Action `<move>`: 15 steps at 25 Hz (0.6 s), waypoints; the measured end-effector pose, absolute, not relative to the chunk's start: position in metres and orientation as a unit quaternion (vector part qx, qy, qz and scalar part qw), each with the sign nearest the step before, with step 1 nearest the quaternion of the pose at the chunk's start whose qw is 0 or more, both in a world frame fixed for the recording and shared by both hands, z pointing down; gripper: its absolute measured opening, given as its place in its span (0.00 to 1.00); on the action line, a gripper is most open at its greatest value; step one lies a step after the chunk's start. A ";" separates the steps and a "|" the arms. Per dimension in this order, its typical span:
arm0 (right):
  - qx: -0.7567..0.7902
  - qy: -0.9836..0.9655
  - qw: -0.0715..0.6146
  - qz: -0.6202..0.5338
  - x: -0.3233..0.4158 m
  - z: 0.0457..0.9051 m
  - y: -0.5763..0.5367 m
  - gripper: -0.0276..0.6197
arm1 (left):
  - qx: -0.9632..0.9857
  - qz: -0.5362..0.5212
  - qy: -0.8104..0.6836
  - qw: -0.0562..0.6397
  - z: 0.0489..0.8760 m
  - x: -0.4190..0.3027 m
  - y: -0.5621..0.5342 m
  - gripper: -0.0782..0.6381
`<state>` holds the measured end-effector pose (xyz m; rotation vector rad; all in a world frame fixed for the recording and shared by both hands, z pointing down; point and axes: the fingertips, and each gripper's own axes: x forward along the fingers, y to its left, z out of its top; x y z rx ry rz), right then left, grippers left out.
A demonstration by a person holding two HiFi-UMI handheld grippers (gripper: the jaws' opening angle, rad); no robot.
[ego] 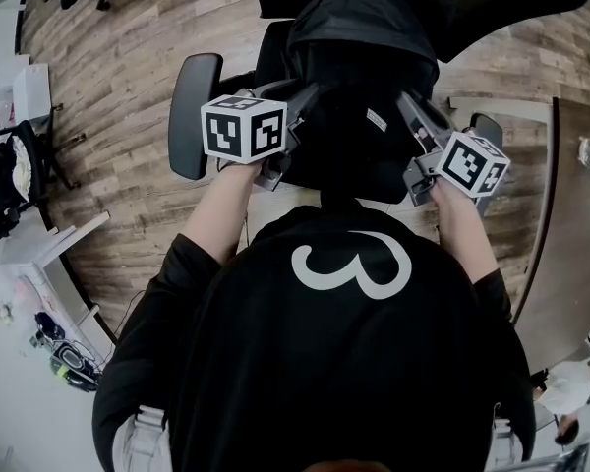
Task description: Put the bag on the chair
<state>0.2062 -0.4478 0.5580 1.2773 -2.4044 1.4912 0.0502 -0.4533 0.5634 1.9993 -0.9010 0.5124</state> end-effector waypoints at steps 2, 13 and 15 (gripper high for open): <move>0.414 -0.772 0.014 0.482 0.206 0.557 -0.448 0.17 | 0.800 0.204 -0.364 0.431 0.565 0.048 -0.454 0.26; 0.467 -0.765 0.012 0.444 0.228 0.533 -0.441 0.30 | 0.794 0.201 -0.369 0.439 0.547 0.033 -0.434 0.32; 0.483 -0.760 0.016 0.434 0.234 0.526 -0.434 0.30 | 0.793 0.199 -0.366 0.444 0.545 0.027 -0.425 0.32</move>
